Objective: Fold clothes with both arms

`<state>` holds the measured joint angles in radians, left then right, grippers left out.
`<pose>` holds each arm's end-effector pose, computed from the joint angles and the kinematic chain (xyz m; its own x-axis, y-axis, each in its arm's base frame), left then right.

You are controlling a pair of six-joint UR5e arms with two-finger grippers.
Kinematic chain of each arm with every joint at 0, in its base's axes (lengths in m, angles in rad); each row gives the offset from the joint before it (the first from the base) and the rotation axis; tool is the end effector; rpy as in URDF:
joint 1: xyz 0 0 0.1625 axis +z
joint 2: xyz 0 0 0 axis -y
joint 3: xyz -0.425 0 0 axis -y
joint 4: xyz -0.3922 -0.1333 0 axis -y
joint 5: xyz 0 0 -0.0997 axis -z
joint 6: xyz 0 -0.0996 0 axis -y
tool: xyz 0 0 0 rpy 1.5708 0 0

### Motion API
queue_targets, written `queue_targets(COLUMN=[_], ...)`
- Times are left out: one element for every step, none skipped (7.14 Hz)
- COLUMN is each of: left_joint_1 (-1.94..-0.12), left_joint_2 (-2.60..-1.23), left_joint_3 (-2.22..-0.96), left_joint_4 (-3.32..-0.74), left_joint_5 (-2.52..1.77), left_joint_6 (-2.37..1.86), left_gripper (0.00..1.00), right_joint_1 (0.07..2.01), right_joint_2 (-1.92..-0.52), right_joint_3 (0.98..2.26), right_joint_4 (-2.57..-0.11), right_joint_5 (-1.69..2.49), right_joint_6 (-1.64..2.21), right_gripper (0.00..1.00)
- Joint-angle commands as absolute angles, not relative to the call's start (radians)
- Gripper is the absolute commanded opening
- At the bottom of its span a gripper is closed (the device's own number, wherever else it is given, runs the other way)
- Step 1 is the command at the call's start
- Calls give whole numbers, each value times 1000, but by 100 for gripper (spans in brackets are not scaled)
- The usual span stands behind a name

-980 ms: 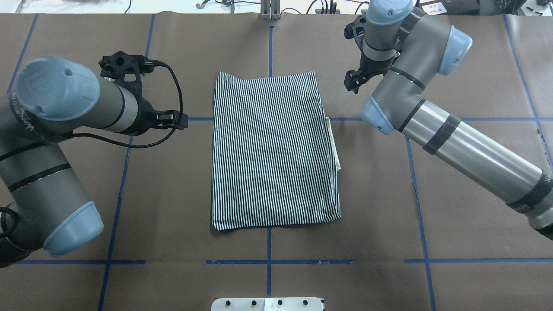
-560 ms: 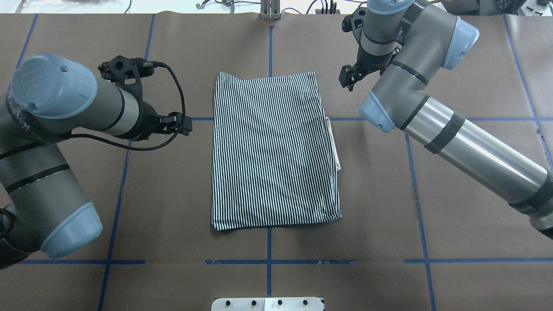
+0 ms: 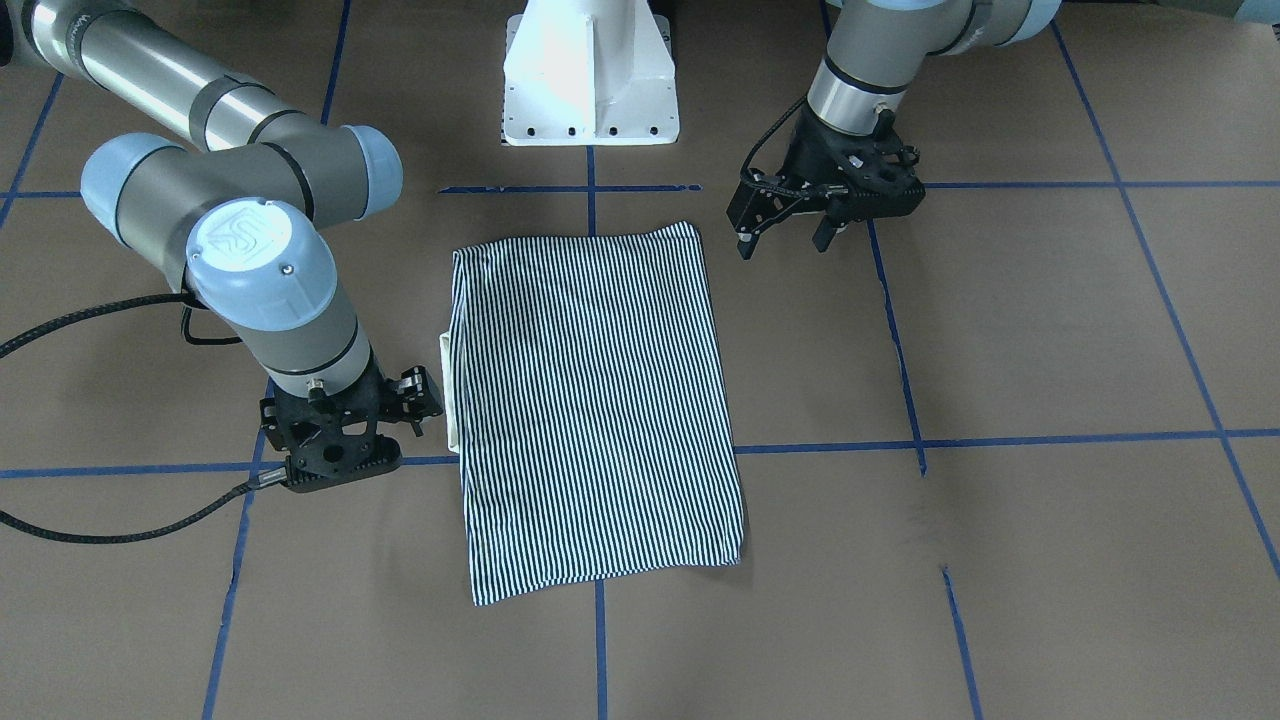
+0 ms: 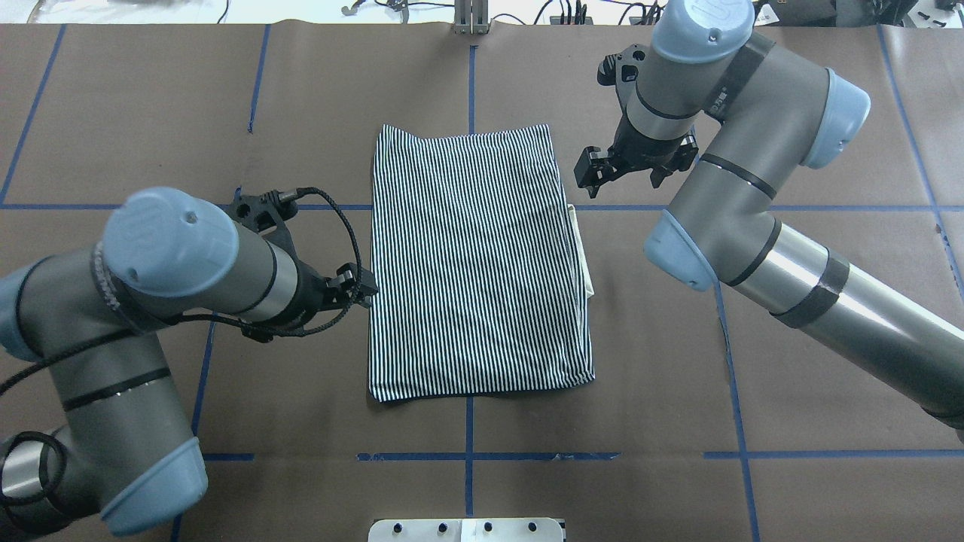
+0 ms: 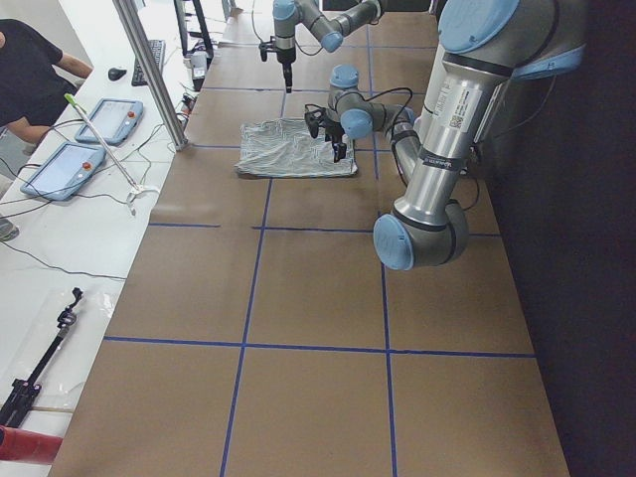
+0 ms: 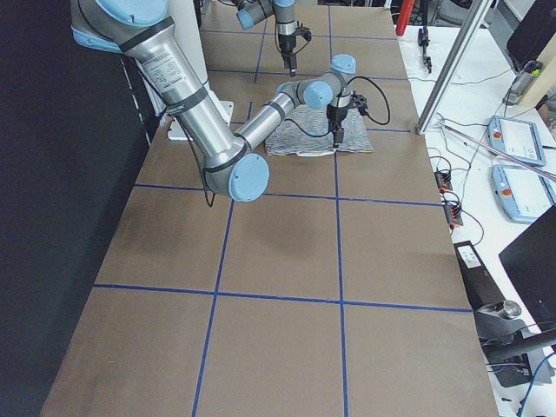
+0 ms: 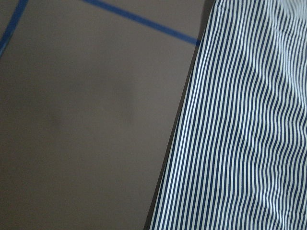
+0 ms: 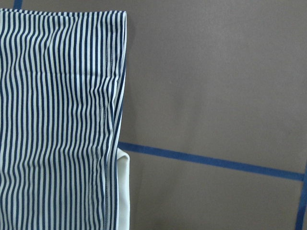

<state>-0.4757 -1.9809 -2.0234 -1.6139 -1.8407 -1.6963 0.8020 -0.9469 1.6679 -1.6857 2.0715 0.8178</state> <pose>0.4504 -0.3521 0.2351 0.5123 -0.3996 -0.7601 0.3215 0.9100 -0.2617 -0.4076 -0.5443 0.2635 0.7181 -0.1205 0.6854 0.0694 0.9924 0.1017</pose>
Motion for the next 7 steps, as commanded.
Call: queue_targets(left_joint_1=[-364, -341, -339, -337, -331, -324, -324], left_joint_2=[-1991, -2028, -2048, -2058, -2063, -2071, -2074], left_joint_3=[-1949, -1865, -1815, -1793, -1790, -1790, -1798], left_joint_4=[-1609, -1609, -1611, -1612, -1612, -1612, -1609], left_joint_5=[-1741, -1721, -1691, -1687, -1687, -1690, -1690], left_joint_6=[-1902, -1972, -1977, -1980, -1980, -1979, -1977], left_gripper=[100, 100, 100, 100, 99, 97, 96], right_joint_1=[763, 749, 749, 746, 746, 746, 746], right_joint_2=[-989, -994, -994, -993, -992, -992, -992], right_joint_3=[1775, 1779, 1781, 1781, 1781, 1781, 1782], right_joint_4=[-1710, -1707, -1706, -1704, -1704, -1704, -1706], right_joint_5=[2082, 2080, 2080, 2082, 2080, 2082, 2082], right_joint_6=[968, 992, 997, 1012, 1012, 1012, 1012], right_gripper=[100, 100, 100, 100, 100, 100, 100])
